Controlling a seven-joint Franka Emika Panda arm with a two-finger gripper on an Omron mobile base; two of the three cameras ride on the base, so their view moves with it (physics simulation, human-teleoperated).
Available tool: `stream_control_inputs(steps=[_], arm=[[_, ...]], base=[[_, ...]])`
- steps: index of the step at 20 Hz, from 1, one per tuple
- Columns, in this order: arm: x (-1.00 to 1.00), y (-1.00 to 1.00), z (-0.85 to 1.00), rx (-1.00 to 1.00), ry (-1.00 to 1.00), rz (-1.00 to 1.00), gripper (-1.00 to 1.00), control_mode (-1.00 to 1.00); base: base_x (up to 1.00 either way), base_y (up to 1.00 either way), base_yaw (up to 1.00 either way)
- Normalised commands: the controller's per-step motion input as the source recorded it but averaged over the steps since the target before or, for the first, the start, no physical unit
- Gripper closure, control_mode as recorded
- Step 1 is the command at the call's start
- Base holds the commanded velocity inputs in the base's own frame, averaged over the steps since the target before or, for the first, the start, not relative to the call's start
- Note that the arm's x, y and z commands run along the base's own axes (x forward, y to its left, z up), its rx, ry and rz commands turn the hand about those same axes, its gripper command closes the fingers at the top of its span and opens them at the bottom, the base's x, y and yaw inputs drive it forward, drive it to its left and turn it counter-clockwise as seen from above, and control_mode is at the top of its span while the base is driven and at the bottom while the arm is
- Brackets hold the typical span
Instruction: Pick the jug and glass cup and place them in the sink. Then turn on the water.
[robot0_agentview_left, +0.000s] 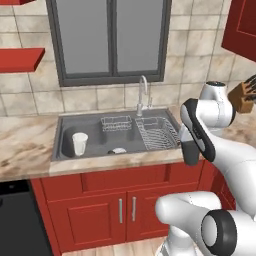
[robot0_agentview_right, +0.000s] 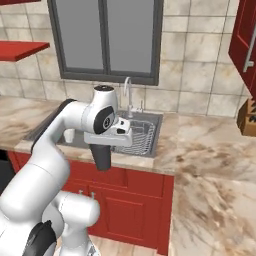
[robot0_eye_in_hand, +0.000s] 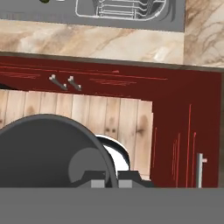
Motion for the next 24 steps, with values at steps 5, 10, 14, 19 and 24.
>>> stream_control_inputs(steps=[5, 10, 14, 19, 24], arm=[[0.0, 0.0, 0.0, 0.0, 0.0, 0.0, 1.0, 1.0], [0.0, 0.0, 0.0, 0.0, 0.0, 0.0, 1.0, 1.0], [0.0, 0.0, 0.0, 0.0, 0.0, 0.0, 1.0, 1.0], [0.0, 0.0, 0.0, 0.0, 0.0, 0.0, 1.0, 1.0], [0.0, 0.0, 0.0, 0.0, 0.0, 0.0, 1.0, 1.0]], base=[[0.63, -0.19, -0.07], [0.5, -0.32, -0.08], [0.32, -0.43, -0.04], [0.33, -0.52, 0.0], [0.47, -0.26, 0.0]])
